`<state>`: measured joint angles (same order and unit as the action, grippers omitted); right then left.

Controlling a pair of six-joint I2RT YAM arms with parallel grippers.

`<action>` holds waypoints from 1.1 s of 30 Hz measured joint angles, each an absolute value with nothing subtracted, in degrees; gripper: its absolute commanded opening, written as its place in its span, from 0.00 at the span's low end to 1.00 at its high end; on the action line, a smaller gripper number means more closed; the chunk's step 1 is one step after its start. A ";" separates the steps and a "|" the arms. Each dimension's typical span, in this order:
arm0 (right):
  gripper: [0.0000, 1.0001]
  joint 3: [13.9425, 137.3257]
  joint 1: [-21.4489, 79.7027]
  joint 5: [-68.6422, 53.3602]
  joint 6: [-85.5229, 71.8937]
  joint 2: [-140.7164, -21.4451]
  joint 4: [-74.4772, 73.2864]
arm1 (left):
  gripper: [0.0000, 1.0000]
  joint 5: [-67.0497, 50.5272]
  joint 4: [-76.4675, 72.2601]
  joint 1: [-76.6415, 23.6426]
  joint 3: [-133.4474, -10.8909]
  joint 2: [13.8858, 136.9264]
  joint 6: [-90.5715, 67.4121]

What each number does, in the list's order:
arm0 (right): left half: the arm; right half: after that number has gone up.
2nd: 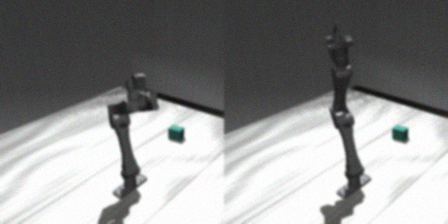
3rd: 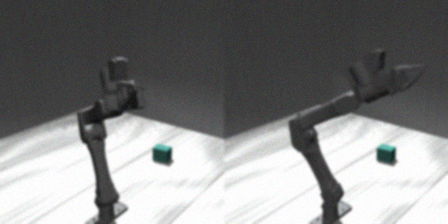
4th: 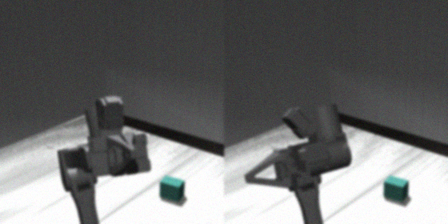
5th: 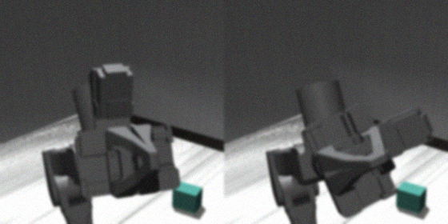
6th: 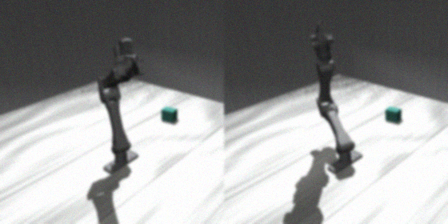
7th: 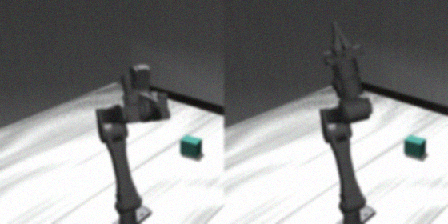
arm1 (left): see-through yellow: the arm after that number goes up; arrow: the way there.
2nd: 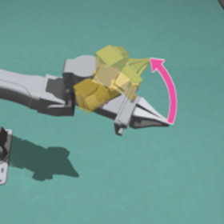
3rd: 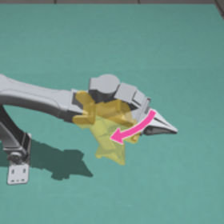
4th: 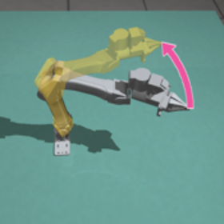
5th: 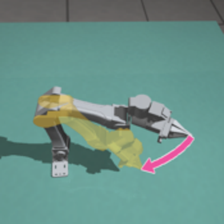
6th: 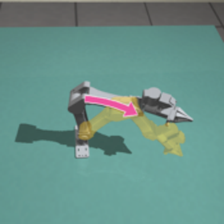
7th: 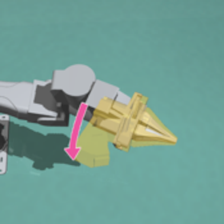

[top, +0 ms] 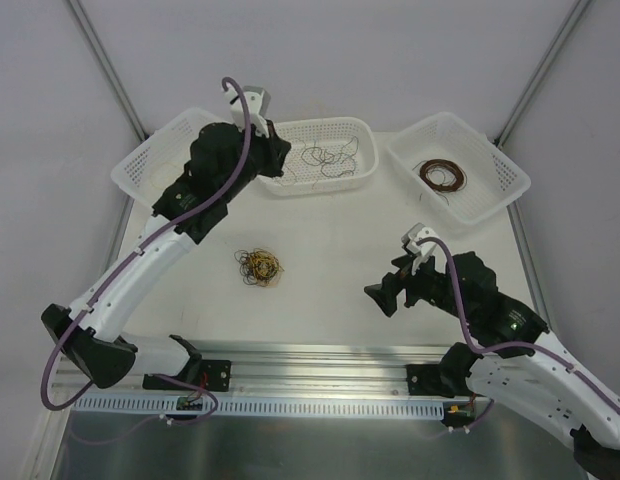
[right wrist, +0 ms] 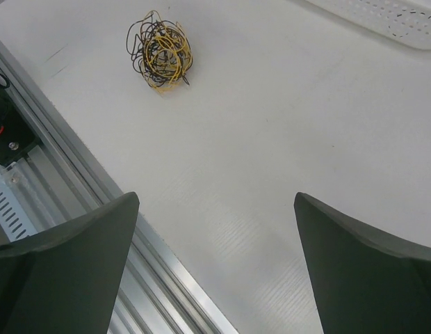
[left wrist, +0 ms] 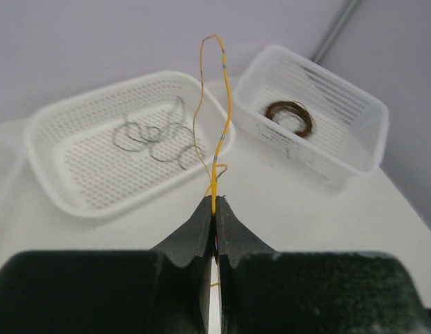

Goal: Untangle the cables

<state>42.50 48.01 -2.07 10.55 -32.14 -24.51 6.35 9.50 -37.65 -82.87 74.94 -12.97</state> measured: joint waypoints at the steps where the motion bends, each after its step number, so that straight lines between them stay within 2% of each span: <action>1: 0.99 42.50 48.01 -1.89 10.50 -31.92 -24.86 | 0.00 6.48 9.91 -35.66 -83.90 74.72 -11.73; 12: 1.00 42.50 48.01 -1.96 9.67 -30.70 -27.46 | 0.00 6.81 10.28 -13.17 -91.39 75.33 -0.27; 24: 1.00 42.48 48.01 -2.39 9.63 -31.59 -27.77 | 0.00 5.93 10.26 2.85 -97.51 95.02 2.13; 25: 1.00 42.50 48.01 -2.42 9.61 -31.86 -27.83 | 0.06 5.85 10.28 3.68 -97.51 97.01 1.89; 28: 1.00 42.48 48.01 -2.42 9.47 -32.16 -28.08 | 0.41 5.89 10.57 5.58 -97.51 102.28 1.26; 29: 1.00 42.48 48.01 -2.42 9.45 -32.23 -28.21 | 0.64 6.15 10.87 6.02 -97.51 103.72 1.10; 32: 0.99 42.41 48.01 -2.42 9.26 -32.32 -28.60 | 0.91 7.25 11.92 6.52 -97.27 106.13 -0.21; 33: 1.00 42.41 48.01 -2.39 9.15 -32.42 -28.75 | 0.95 7.75 12.10 6.48 -96.75 106.21 -0.58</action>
